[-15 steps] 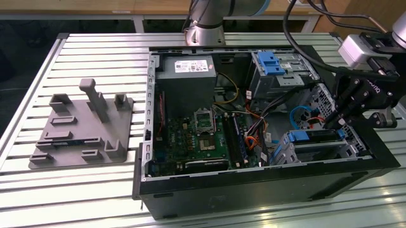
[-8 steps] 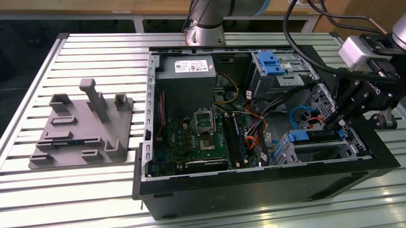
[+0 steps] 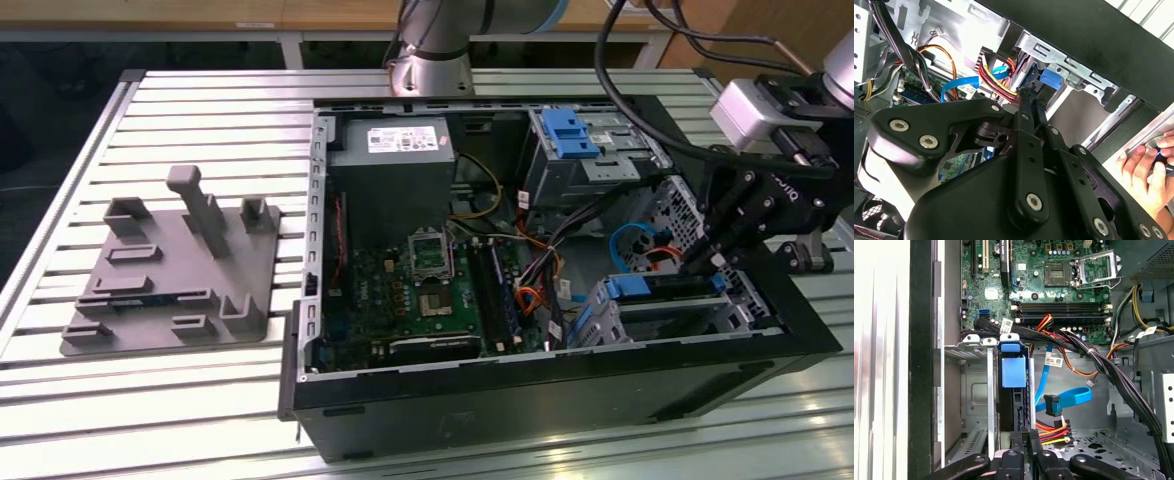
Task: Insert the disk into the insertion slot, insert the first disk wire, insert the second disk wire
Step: 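Insert the first disk wire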
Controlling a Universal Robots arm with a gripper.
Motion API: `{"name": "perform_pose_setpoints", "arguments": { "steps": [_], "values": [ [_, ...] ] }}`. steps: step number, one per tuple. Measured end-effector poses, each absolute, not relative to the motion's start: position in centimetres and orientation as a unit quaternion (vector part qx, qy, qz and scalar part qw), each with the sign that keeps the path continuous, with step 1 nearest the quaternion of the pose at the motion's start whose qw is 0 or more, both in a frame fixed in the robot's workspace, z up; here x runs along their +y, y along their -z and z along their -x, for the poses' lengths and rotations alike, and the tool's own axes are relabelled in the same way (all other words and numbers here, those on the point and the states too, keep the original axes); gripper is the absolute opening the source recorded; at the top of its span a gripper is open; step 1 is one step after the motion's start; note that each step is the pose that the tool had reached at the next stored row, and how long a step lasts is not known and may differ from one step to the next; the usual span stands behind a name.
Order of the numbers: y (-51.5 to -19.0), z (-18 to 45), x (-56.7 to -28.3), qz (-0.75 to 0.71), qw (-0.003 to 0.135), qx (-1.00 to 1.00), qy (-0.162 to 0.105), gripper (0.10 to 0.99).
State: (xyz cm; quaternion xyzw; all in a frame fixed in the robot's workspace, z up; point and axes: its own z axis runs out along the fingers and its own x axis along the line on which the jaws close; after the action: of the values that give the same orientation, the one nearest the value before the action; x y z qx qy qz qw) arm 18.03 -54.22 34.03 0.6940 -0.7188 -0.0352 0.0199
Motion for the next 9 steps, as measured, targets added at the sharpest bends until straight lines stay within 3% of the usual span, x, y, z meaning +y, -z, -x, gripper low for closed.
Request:
{"name": "perform_pose_setpoints", "arguments": {
  "steps": [9],
  "values": [
    [-33.78,-18.03,-54.46,-0.694,0.020,-0.719,0.035,0.165]
  ]
}}
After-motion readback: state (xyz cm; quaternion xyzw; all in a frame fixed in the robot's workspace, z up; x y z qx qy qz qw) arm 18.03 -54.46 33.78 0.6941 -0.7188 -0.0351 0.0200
